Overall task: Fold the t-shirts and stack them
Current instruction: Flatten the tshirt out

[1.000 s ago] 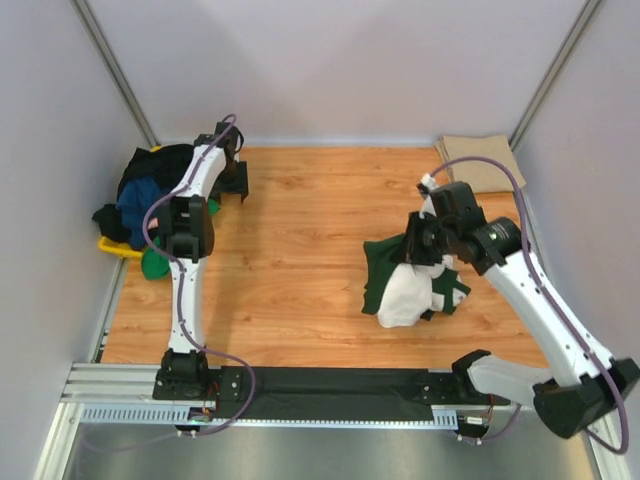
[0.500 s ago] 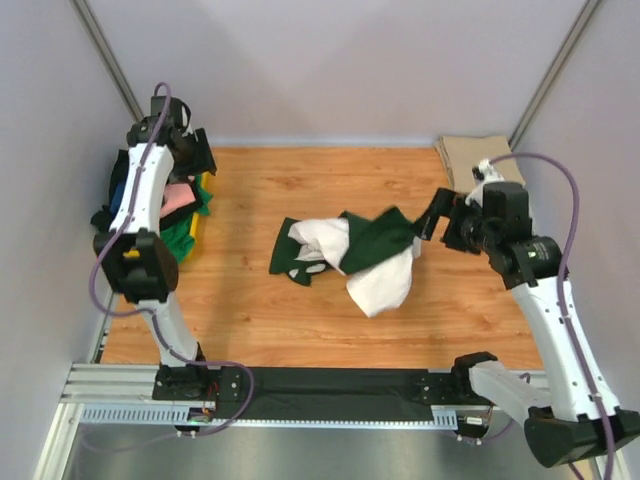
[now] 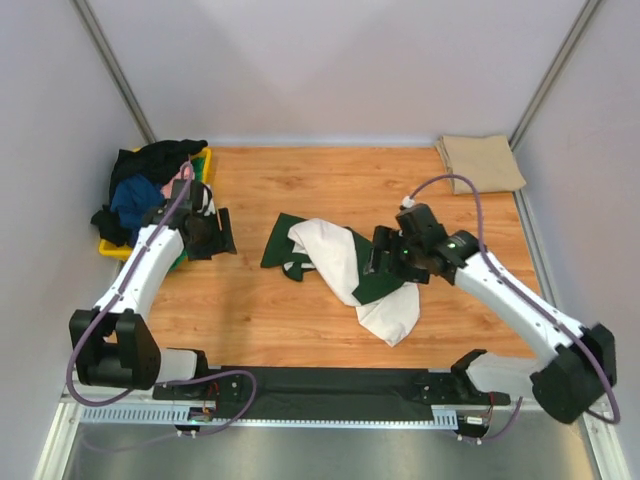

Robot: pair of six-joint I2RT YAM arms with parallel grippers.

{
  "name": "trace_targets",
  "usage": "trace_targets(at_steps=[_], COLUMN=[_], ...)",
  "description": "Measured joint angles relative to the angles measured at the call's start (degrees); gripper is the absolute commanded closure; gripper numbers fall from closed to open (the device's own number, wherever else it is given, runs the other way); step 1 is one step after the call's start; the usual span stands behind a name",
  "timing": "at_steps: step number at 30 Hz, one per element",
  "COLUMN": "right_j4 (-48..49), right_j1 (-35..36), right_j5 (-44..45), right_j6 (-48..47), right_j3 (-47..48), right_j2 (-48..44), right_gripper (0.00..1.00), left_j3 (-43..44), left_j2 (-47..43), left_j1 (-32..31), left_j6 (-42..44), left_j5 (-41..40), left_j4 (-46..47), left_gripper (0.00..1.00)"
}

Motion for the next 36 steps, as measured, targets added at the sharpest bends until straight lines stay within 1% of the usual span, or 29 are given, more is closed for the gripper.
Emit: trace_targets(at_steps=[3,6,9,11,18,26,29,31,32,36], right_j4=[1.86,1.62,1.16,0.74,-2.19,-4.22,-4.44,-4.44,-4.44,-4.39], right_j1=[4.63,8.02,9.6,8.72,1.64,-3.26,-4.66,-5.16,-5.27,-5.35], right_j5=[3.3,6.12,9.22,10.86,16.46,18.36,18.75,18.95,19.02,19.06], right_j6=[1.53,2.14,2.03,1.7,-1.36,-4.66,-5.86,-6.54,-6.86,-7.52], right_j3=[1.22,3.19,6.58,8.59,18.78,19.63,19.65,19.74,19.74,19.69], right_j2=[8.55,17.66,23.71,24.68,25.88,31.28,33.22,34.58,35.17,36.5], right_gripper=[0.1,0.12,0.13,0.13,0.13,0.15,0.25,0.29,0.33,0.43], left_j3=[-4.76,-5.18,-5.16,-5.16,-5.16,-5.16,-5.16,-5.16,-5.16,-5.16], left_j2=[-1.92,-3.69,-5.38,-6.16,-6.73,-7.06,-7.08,-7.08,-7.08,-7.08], left_j1=[-0.35,-0.72,-1.38,-1.77,-2.62,-2.73,-2.89,-2.91,-2.91,-2.93], left_j6=[0.24,0.33,0.37,0.39,0.39,0.39,0.37,0.39,0.39,0.39], left_j5=[0.09,0.09,0.11,0.13,1.36,2.23,2.6,2.84,2.89,2.89], left_j4=[0.15,0.85,2.03,2.4,3.06,3.41,3.43,3.43,3.43,3.43], left_gripper=[0.29,0.29,0.3,0.3,0.3,0.3,0.3,0.3,0.3,0.3])
